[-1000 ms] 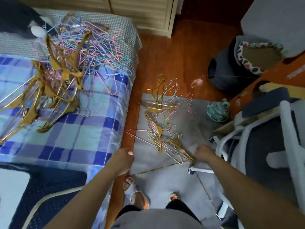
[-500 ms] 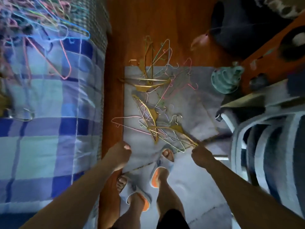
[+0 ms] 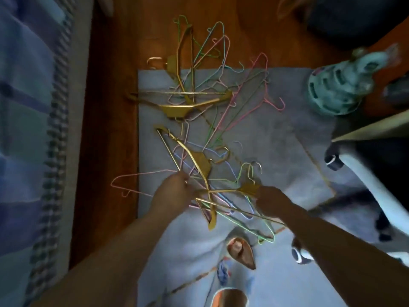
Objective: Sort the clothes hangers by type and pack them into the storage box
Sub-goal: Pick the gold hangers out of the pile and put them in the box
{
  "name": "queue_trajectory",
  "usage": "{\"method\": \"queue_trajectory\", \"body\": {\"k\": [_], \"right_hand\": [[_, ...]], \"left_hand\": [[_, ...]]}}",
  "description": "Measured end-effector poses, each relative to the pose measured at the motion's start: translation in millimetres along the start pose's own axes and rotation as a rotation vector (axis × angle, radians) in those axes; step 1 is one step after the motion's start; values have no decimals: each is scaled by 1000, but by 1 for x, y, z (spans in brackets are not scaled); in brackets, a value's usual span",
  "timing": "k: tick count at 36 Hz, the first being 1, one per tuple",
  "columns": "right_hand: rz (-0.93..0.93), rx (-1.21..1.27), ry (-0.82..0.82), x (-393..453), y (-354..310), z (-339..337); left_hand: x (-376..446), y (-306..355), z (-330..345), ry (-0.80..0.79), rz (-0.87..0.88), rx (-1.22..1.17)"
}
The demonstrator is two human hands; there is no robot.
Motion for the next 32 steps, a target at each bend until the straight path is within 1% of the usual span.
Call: {"method": "queue_trajectory", "body": {"k": [2, 5, 9, 11, 14, 17, 18, 19, 21, 22, 23, 25, 27, 28, 30, 32], "right_hand": [[-35, -25, 35, 25, -6, -11], [31, 48, 149, 66, -14, -40], [73, 216, 400, 116, -27, -72], [71, 303, 454, 119, -34, -73], [147, 397, 470, 100, -36, -41], [226, 358, 506, 79, -28, 9], [231, 332, 500, 75, -27, 26], [238, 314, 485, 76, -27, 41], [281, 291, 442, 77, -26, 64], [298, 268, 440, 78, -26, 74], [296, 216, 473, 77, -25, 79], [268, 105, 535, 79, -17, 82], [253, 34, 508, 78, -3, 82], [261, 38, 497, 76, 2, 81], [262, 100, 529, 67, 6, 74], [237, 168, 625, 54, 6, 61]], "left_hand": [[38, -6, 2, 30, 9, 48], [83, -9, 2, 46, 61, 117], [137, -14, 8, 64, 126, 143], [146, -17, 11, 82, 127, 144], [137, -27, 29, 111, 122, 124], [110, -49, 48, 97, 70, 98], [101, -58, 51, 97, 74, 131], [93, -68, 51, 91, 84, 213], [88, -89, 48, 55, 107, 429], [87, -98, 47, 28, 112, 485], [88, -102, 46, 14, 120, 501], [89, -103, 46, 51, 137, 467], [89, -90, 49, 126, 181, 411], [87, -83, 50, 168, 192, 356], [88, -69, 52, 230, 232, 199], [90, -48, 53, 249, 306, 58]]}}
Point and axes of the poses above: each hand's wrist, its own x-axis towards the middle knuckle, its own z-axis out of the palm, y = z × x, the point moved 4 cm from there along x, towards the middle knuckle, and after that the axes turned 10 degrees about z, right-handed, at the moved point
